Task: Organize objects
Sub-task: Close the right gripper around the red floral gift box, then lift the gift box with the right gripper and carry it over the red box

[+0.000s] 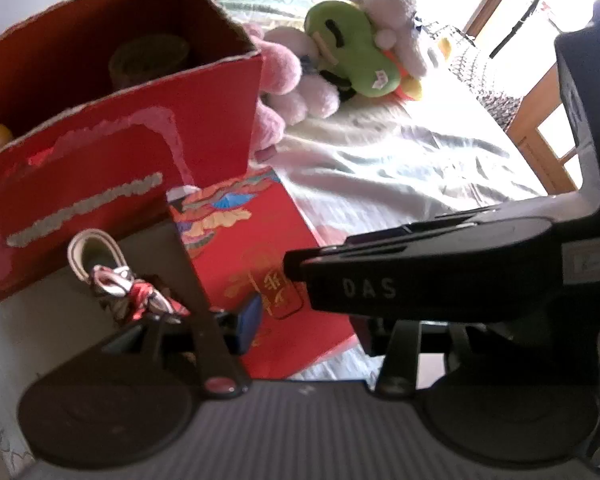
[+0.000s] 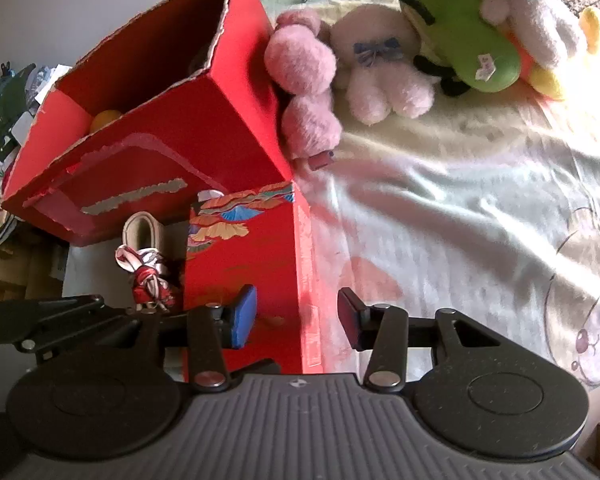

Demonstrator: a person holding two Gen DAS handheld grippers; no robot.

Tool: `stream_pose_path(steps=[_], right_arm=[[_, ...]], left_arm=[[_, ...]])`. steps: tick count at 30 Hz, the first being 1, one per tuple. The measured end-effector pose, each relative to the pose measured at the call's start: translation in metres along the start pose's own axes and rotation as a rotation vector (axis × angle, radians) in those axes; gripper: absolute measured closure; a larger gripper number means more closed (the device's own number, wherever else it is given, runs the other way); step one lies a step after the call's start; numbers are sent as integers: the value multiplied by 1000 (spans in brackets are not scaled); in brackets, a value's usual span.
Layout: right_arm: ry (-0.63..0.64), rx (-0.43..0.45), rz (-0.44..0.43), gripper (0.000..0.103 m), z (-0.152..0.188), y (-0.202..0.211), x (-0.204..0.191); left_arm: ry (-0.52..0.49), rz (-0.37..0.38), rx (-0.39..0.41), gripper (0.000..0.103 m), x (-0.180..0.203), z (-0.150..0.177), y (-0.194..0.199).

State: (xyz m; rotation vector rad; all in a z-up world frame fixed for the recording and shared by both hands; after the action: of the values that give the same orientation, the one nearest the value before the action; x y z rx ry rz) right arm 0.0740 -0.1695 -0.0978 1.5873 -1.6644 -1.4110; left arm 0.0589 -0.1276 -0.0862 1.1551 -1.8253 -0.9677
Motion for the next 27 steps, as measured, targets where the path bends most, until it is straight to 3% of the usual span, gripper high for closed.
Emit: stream_pose_path(steps=[6,17,27], right_arm=[[11,7,-6,60,-1,3,1],[-13,13,-40,65,-2,7,5],[-34,5,-126,65,-1,8,5]], left_arm=[[10,-39,-1,53,2,-3,-2],[23,-192,-42,47,0,-3,-2],[60,-236,-65,43,-1,2,-4]])
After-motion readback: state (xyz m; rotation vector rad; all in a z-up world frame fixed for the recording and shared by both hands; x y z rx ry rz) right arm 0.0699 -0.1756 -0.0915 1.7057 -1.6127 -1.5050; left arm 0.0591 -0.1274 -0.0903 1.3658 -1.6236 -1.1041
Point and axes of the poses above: each gripper's, at about its wrist camera, not at the fingertips, and y roughly against the way its jaws point, x to its right, z to its underside, the point moved 6 cm from there along -y, roughly the way its jaws point
